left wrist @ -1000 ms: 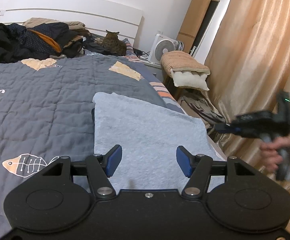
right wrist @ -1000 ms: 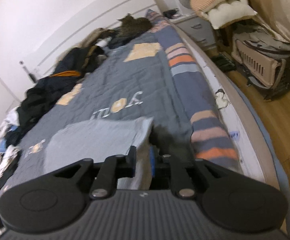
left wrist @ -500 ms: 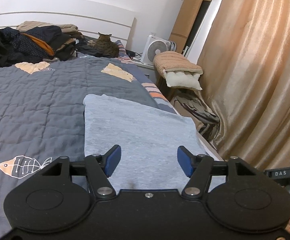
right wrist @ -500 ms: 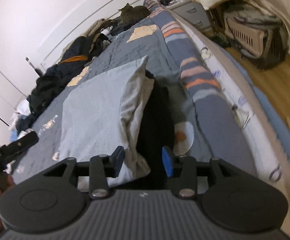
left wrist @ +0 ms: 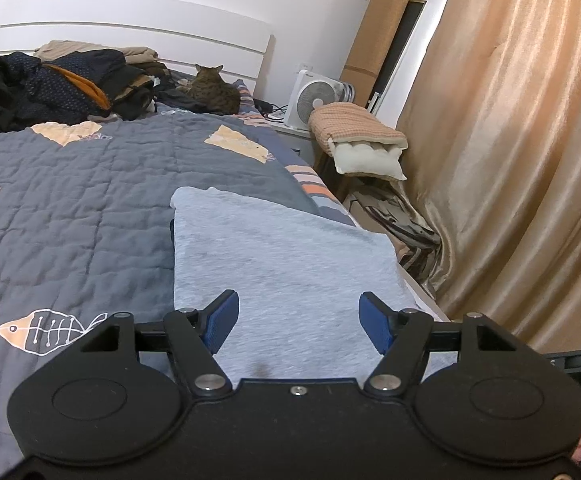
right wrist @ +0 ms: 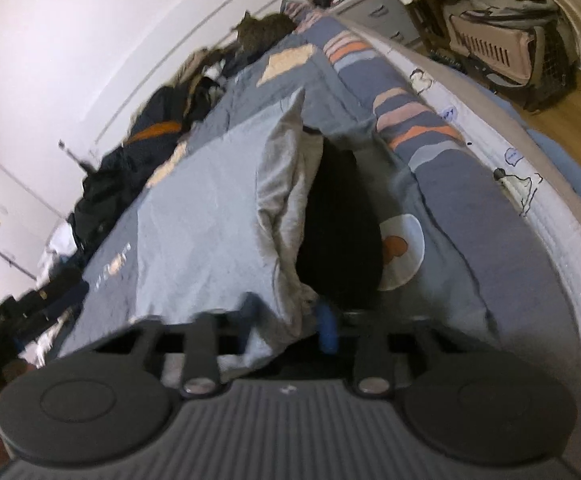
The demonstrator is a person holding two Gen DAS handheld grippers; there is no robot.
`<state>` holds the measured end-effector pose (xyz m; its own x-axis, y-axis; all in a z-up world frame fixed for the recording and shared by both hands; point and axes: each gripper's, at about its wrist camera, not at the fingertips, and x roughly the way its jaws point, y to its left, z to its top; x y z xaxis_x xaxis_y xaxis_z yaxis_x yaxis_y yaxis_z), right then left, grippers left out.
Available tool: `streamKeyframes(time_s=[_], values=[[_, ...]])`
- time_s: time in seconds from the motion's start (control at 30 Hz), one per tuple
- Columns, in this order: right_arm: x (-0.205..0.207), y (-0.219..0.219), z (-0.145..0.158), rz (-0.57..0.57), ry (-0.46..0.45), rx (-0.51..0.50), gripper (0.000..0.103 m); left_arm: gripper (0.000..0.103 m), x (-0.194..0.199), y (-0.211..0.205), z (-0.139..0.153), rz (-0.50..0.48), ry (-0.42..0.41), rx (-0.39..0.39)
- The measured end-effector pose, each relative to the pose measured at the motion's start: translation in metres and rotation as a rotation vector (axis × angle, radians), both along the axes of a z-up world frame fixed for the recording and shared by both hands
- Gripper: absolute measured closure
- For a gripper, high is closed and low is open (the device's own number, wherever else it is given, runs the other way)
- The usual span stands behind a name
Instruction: Fold clothes
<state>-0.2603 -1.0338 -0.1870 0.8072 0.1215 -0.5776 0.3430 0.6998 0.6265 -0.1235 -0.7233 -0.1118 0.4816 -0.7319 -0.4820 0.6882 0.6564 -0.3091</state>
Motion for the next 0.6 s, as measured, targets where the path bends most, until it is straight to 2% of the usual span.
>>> streamKeyframes(time_s=[0.27,0.5,0.6], values=[[-0.018,0.008,0.013,-0.03,-0.049,0.05,0.094,0.037,0.002,0.002,-0.001,-0.002,-0.001,0.005],[-0.023,0.006,0.002,-0.042,-0.017,0.092,0.094,0.037,0.002,0.003,-0.002,-0.001,-0.001,0.011],[-0.025,0.006,0.003,-0.049,-0.024,0.066,0.094,0.037,0.003,0.003,-0.003,0.002,0.004,0.012]])
